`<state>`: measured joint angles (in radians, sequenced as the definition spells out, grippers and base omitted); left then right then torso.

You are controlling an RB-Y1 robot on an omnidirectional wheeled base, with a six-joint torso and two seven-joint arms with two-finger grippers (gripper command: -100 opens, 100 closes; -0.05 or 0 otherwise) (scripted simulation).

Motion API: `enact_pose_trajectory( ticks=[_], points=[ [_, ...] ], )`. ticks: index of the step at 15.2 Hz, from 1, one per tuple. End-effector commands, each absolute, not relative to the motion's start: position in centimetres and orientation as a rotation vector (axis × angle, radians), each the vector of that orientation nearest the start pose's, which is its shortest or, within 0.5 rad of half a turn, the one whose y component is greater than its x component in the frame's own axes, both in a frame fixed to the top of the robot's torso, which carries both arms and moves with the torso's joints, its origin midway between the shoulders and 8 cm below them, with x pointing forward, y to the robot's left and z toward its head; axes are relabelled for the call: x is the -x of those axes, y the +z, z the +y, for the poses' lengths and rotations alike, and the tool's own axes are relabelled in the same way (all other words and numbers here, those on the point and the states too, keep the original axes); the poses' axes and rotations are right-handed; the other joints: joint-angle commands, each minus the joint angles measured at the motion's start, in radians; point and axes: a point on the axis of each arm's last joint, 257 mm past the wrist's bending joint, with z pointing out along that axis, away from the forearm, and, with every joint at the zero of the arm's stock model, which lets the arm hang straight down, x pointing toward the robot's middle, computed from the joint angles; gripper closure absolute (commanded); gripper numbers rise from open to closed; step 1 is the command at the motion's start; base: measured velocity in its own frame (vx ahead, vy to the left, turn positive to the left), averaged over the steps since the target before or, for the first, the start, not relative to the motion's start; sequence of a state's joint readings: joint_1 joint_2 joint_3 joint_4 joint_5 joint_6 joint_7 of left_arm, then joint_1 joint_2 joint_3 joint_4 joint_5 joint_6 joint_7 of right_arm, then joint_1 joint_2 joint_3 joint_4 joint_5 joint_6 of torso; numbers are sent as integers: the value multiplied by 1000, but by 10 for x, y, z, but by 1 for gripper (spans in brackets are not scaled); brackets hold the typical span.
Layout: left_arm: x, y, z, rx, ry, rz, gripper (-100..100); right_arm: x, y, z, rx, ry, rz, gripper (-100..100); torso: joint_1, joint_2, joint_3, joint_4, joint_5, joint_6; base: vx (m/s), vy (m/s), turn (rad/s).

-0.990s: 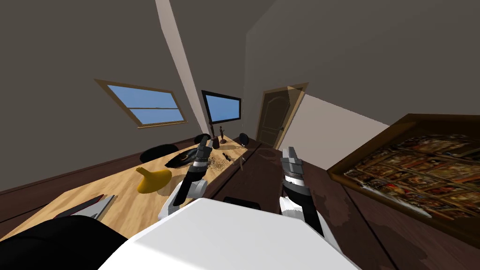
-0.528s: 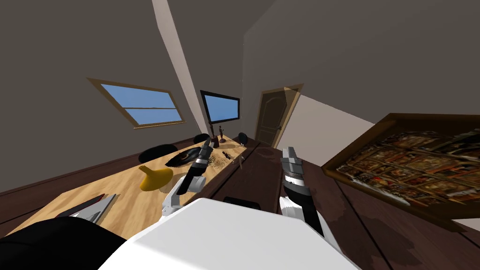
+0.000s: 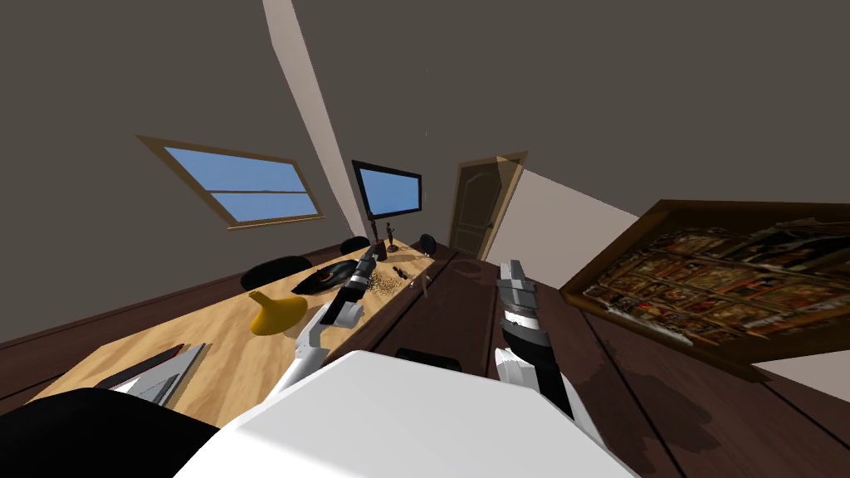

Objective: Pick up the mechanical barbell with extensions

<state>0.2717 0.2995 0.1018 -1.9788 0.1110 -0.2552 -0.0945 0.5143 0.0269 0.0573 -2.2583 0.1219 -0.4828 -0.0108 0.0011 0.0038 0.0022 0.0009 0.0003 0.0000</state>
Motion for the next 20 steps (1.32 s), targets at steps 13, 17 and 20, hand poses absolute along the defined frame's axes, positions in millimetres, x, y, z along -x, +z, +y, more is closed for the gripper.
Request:
enact_pose_trajectory(
  ticks=[13, 17, 20],
  points=[
    [-508, -141, 411, 955, -947, 1122, -100, -354, 6, -251, -652, 1277, 697, 0, 0, -2, -1, 0, 0, 0, -37, 4, -46],
    [-518, -160, 429, 1021, -916, 1144, -100, -354, 6, -251, -652, 1277, 697, 0, 0, -3, -2, -1, 0, 0, -19, 6, -40],
    [-526, -176, 444, 1084, -892, 1160, -100, -354, 6, -251, -652, 1277, 697, 0, 0, -3, -2, -1, 0, 0, -15, 6, -40]
  ],
)
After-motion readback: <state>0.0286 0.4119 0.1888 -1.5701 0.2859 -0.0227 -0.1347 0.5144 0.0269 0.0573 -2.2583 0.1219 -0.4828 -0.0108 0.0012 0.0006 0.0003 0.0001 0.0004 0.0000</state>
